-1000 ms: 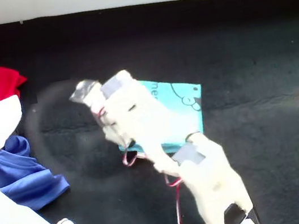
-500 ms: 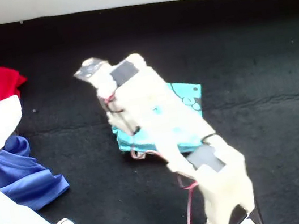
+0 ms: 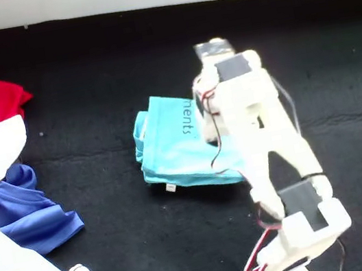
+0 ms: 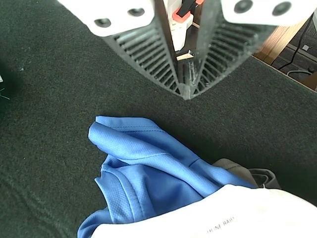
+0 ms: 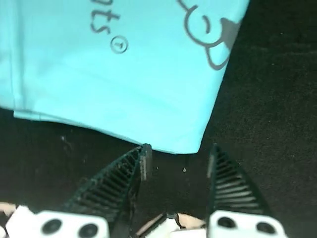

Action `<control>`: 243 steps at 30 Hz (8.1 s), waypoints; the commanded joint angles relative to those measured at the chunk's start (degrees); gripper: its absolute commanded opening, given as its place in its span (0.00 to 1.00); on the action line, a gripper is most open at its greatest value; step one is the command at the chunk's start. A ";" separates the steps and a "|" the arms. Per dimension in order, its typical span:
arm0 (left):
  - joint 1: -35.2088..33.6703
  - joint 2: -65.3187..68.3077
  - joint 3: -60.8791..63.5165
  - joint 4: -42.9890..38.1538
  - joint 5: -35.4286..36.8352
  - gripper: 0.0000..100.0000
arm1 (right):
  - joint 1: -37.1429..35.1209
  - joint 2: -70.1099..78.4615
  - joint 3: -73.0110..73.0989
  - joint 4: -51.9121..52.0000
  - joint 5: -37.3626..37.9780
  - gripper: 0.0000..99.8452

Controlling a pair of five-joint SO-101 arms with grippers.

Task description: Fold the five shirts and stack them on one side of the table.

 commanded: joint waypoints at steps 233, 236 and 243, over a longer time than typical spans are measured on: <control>0.66 -1.89 -1.89 -0.26 -0.26 0.01 | 52.26 19.82 -15.16 5.14 46.86 0.01; 0.75 -2.77 -2.07 -0.26 -0.18 0.01 | 49.80 11.56 -14.90 5.14 47.03 0.01; 5.32 0.40 2.07 -0.44 -2.55 0.13 | 41.80 -8.22 -0.84 5.14 46.95 0.01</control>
